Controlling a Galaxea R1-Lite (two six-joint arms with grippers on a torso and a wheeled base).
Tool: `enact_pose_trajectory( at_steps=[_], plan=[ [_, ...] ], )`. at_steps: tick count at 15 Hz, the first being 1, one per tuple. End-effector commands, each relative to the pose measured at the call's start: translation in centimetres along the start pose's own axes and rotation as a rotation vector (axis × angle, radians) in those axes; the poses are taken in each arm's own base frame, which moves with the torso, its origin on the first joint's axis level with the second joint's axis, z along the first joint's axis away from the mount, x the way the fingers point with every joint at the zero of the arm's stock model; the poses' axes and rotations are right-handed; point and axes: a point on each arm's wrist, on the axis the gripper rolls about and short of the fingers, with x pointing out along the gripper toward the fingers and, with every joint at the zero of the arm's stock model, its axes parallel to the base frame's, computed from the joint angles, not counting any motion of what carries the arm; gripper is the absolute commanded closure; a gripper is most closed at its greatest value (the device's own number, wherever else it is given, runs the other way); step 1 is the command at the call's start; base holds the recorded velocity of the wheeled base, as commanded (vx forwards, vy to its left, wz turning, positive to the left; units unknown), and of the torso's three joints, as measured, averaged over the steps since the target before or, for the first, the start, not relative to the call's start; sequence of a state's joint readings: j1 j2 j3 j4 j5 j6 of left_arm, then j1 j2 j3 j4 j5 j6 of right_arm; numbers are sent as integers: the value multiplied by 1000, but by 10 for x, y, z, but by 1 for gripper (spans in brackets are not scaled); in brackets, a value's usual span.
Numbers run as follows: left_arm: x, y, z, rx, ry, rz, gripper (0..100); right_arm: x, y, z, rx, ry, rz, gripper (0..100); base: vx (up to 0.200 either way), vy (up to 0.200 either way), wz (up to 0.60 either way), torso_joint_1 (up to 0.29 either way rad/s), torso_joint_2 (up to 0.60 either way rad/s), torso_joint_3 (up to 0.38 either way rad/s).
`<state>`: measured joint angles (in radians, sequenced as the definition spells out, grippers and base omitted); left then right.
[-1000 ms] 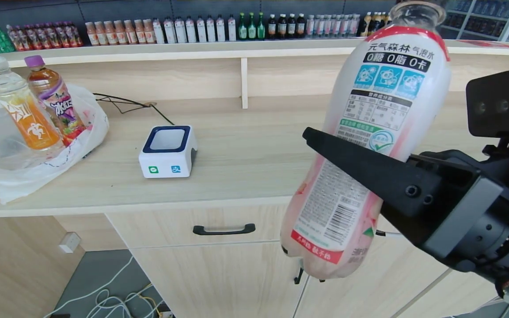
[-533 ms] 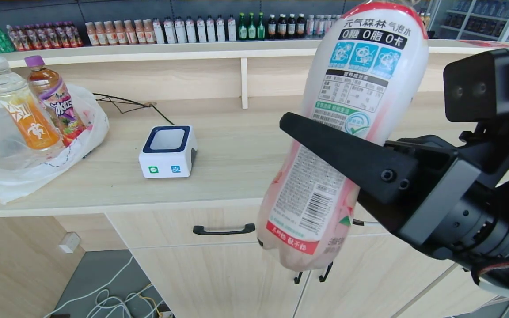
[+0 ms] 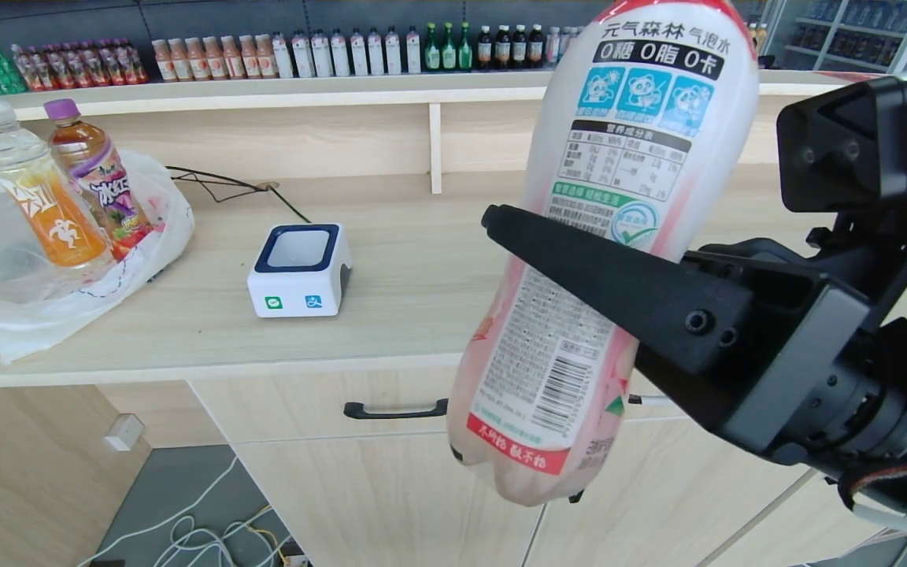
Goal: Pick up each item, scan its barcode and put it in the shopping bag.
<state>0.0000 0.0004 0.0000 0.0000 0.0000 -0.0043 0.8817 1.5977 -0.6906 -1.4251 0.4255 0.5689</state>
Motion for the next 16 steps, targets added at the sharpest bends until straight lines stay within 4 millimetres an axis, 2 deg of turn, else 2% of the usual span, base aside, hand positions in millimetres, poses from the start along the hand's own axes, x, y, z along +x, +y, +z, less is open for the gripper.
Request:
enact_pose_trajectory(
  at_steps=[1,10,16],
  plan=[
    [0,0,0,0,0,0,0,1,0,0,0,1,3,100,0,0,0,0,0,0],
    [0,0,0,0,0,0,0,-1,1,0,0,3,3,100,0,0,0,0,0,0],
    [0,0,0,0,0,0,0,-18,6,-6,-48,31,-26,100,0,0,0,0,0,0]
  ],
)
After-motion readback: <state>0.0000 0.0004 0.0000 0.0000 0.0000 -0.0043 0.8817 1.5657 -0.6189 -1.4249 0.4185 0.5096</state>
